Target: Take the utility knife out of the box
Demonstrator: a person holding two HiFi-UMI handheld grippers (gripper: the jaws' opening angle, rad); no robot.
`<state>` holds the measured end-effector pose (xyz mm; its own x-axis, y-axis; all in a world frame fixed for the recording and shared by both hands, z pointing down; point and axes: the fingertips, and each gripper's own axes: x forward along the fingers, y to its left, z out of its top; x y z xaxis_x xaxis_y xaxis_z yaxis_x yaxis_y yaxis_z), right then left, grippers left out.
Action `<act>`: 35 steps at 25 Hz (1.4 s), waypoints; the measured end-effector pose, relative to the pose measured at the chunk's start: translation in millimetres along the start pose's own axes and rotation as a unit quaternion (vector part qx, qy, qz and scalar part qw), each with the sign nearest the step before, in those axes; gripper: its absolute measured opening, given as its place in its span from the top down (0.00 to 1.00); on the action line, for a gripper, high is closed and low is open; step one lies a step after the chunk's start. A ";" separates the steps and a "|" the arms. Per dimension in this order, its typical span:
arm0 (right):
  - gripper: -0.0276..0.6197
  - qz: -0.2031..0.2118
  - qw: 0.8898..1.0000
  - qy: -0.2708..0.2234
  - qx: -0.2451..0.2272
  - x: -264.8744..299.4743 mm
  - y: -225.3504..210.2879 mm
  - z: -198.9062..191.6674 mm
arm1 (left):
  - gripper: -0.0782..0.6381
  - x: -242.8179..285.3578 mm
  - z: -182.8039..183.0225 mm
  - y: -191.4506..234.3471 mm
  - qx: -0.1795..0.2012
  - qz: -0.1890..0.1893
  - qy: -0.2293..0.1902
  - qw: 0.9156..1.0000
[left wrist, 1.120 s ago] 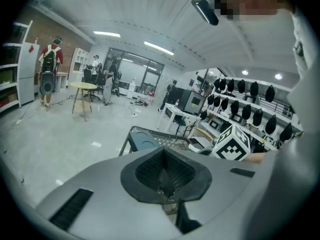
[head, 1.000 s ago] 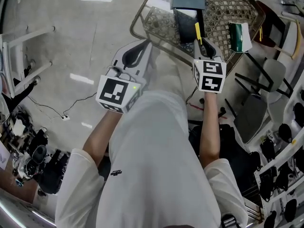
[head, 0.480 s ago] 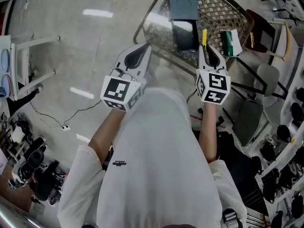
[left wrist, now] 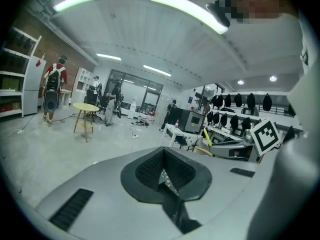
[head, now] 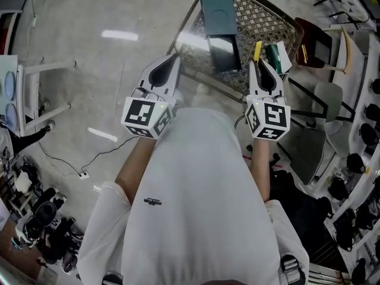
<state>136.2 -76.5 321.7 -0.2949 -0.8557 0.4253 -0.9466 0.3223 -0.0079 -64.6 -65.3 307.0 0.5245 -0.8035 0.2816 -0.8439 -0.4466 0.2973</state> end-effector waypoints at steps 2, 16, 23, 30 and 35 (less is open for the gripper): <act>0.88 0.000 1.000 -0.018 0.000 -7.9 0.5 11.8 | 0.89 -3.5 6.7 -2.4 0.006 -0.001 -0.008 1.000; 0.88 -0.007 0.993 -0.118 -0.007 -48.8 15.2 46.8 | 0.89 -22.4 32.9 -12.3 0.029 -0.005 -0.055 0.998; 0.88 -0.016 0.992 -0.128 0.006 -56.0 17.1 46.8 | 0.89 -27.8 36.7 -13.2 0.032 -0.010 -0.058 0.998; 0.88 -0.023 0.992 -0.125 0.012 -52.1 15.8 39.1 | 0.89 -26.7 36.1 -12.1 0.036 -0.017 -0.052 0.998; 0.88 -0.027 0.992 -0.122 0.012 -51.2 17.0 36.3 | 0.89 -26.5 36.5 -13.0 0.040 -0.024 -0.049 0.998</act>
<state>130.4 -41.9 266.9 -0.2631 -0.9450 0.1943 -0.9640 0.2654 -0.0146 -71.6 -52.5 262.4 0.5537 -0.8136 0.1771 -0.8268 -0.5119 0.2333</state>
